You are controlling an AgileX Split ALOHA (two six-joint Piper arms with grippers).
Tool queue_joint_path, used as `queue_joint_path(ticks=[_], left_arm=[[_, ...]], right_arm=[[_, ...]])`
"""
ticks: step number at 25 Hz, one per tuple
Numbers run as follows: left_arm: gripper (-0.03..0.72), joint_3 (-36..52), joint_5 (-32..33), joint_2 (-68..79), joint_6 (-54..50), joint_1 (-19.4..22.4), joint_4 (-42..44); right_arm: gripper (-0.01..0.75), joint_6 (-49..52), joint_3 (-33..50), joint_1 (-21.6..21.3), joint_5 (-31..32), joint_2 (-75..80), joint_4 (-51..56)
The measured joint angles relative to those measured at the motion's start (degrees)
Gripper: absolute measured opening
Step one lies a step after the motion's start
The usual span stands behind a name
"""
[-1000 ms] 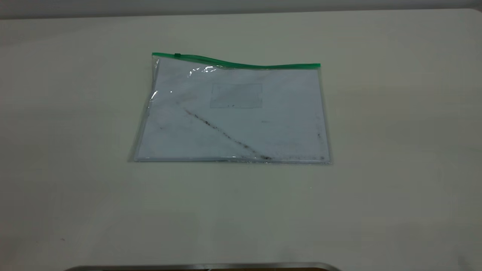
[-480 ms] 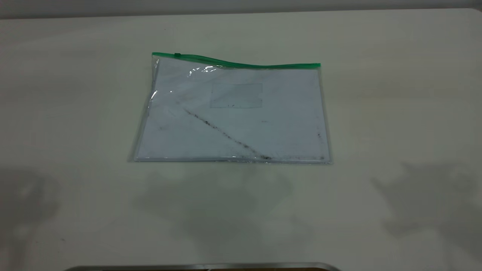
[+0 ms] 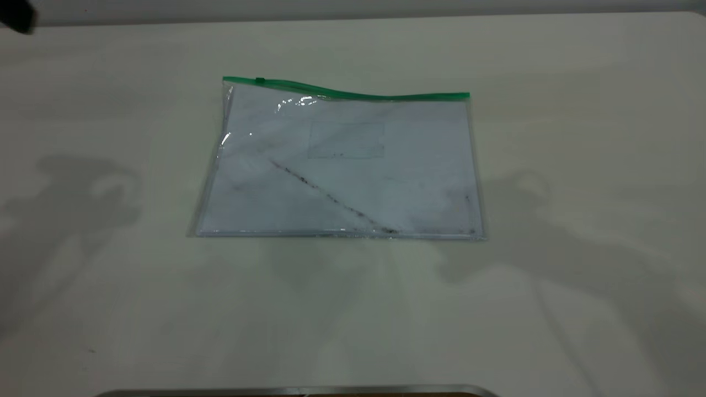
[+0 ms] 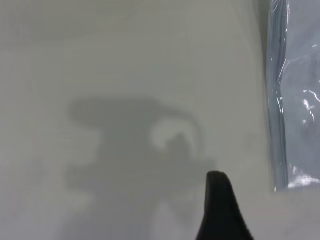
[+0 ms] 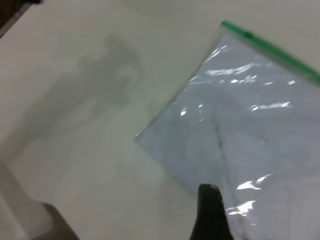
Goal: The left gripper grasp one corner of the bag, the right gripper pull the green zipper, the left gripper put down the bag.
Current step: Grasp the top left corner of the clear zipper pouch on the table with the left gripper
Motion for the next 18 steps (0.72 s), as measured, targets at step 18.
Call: queue_joint_path(ticks=[18], left_arm=[[0.538, -40.2, 16.8, 44.4, 39.1, 0.0, -32.3]], right_arm=[[0.591, -0.3, -3.5, 3.3, -0.7, 7.6, 2.1]])
